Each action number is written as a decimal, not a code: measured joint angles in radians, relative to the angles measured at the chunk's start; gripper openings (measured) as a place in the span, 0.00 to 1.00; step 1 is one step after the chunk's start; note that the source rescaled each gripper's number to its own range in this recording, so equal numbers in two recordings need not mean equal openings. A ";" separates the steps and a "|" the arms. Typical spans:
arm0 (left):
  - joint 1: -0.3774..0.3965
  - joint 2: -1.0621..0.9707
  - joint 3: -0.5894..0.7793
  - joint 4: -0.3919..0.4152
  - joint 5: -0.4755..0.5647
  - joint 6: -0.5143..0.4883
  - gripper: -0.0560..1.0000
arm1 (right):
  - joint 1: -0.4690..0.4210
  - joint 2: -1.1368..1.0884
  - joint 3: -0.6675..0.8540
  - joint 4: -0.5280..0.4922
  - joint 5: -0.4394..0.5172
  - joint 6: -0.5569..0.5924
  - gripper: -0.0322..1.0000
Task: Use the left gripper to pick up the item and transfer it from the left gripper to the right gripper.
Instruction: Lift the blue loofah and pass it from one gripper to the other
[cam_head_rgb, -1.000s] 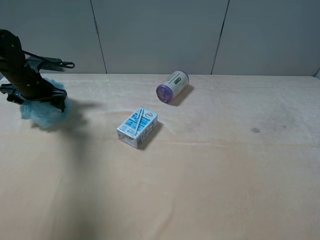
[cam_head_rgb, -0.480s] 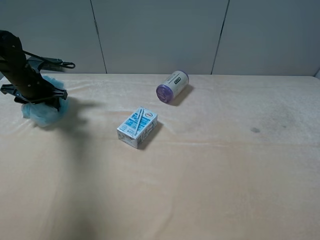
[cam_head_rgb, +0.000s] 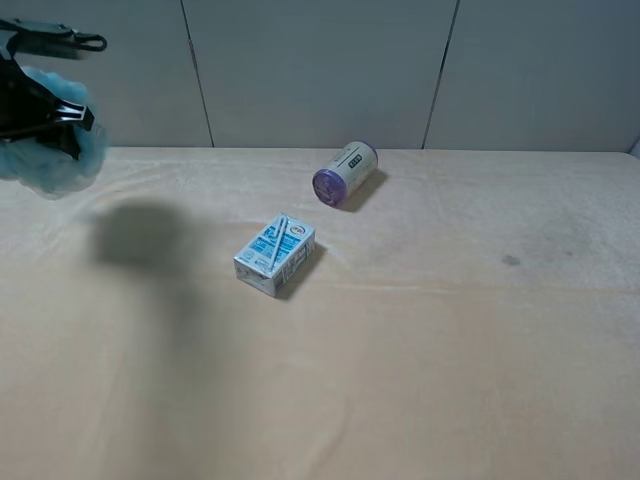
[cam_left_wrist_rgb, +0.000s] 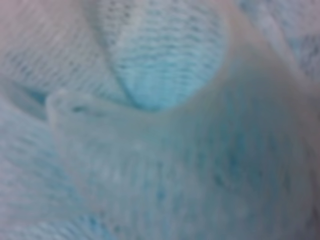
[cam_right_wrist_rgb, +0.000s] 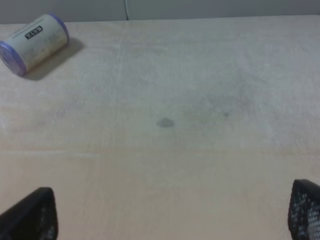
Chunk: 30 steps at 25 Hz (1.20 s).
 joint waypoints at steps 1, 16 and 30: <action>0.000 -0.019 0.000 -0.005 0.018 0.000 0.51 | 0.000 0.000 0.000 0.000 0.000 0.000 1.00; -0.038 -0.177 0.000 -0.344 0.190 0.121 0.47 | 0.000 0.000 0.000 0.000 0.000 0.000 1.00; -0.453 -0.176 0.000 -0.524 0.070 0.186 0.41 | 0.000 0.000 0.000 0.002 0.000 0.000 1.00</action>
